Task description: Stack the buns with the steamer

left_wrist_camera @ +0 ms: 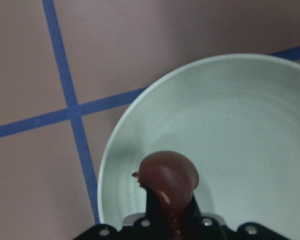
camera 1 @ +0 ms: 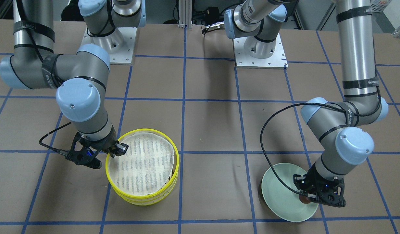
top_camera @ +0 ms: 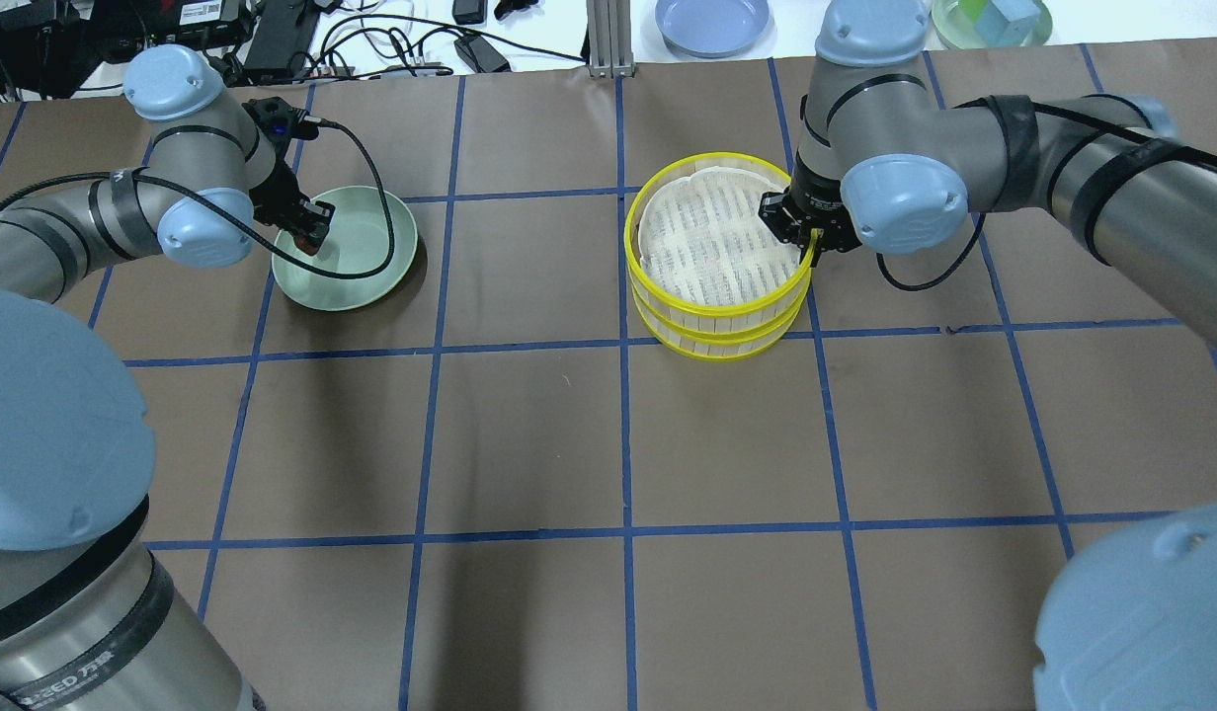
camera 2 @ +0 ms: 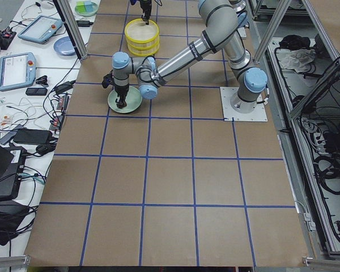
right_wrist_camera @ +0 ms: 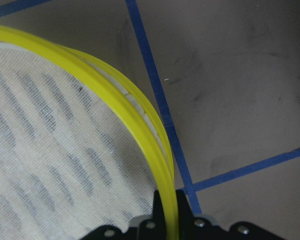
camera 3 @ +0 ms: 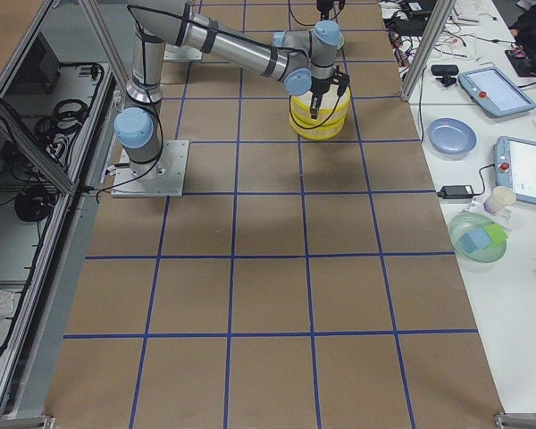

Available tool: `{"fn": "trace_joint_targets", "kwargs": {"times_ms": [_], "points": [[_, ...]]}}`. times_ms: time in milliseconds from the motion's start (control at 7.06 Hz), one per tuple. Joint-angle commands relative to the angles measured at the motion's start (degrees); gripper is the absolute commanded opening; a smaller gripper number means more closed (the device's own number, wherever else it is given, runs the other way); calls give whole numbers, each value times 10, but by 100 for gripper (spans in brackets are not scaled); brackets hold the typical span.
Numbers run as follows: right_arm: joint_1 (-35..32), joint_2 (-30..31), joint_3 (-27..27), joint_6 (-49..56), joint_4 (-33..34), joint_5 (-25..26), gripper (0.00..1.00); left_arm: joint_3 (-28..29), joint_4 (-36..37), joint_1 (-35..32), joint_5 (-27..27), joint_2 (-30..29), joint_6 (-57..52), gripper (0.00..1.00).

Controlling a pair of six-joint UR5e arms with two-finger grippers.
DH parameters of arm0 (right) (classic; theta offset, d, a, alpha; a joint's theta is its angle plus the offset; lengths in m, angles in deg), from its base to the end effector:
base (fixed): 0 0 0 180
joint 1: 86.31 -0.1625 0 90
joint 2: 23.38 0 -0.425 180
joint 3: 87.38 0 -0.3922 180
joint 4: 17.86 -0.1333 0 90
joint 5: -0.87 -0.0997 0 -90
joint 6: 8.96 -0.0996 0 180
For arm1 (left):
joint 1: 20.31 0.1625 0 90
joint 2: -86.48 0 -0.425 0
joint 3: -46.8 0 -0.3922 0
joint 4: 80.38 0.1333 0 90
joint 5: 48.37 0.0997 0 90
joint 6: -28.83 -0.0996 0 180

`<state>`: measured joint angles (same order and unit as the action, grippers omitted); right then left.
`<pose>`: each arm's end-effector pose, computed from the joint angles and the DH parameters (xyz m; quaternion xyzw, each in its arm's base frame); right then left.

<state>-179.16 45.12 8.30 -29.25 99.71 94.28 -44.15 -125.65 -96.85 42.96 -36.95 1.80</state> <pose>0.1573 -0.5979 0.2800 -0.1516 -0.9880 0.0093 0.0285 0.0294 -0.6858 0.2157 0.1166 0.9890 -0.0806 0.0421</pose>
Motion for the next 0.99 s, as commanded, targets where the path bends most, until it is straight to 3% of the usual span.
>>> {"fn": "trace_joint_targets", "kwargs": {"times_ms": [0,142,283,425,566,708,850], "points": [[14,1,7,17,2,-1,3,6,-1,-2,-2,20,28,0],[14,1,9,18,2,-1,6,6,-1,-2,-39,28,66,0],[14,1,13,18,5,-2,23,9,-1,-4,-72,32,80,0],[15,1,12,23,6,0,85,15,-2,-13,-90,39,117,0],[15,7,11,20,8,-1,100,15,-3,-35,-91,55,170,0],[18,20,-2,30,11,-2,100,16,-3,-66,-92,70,244,0],[18,71,-6,39,-18,-19,100,16,-3,-104,-125,88,335,0]]}}
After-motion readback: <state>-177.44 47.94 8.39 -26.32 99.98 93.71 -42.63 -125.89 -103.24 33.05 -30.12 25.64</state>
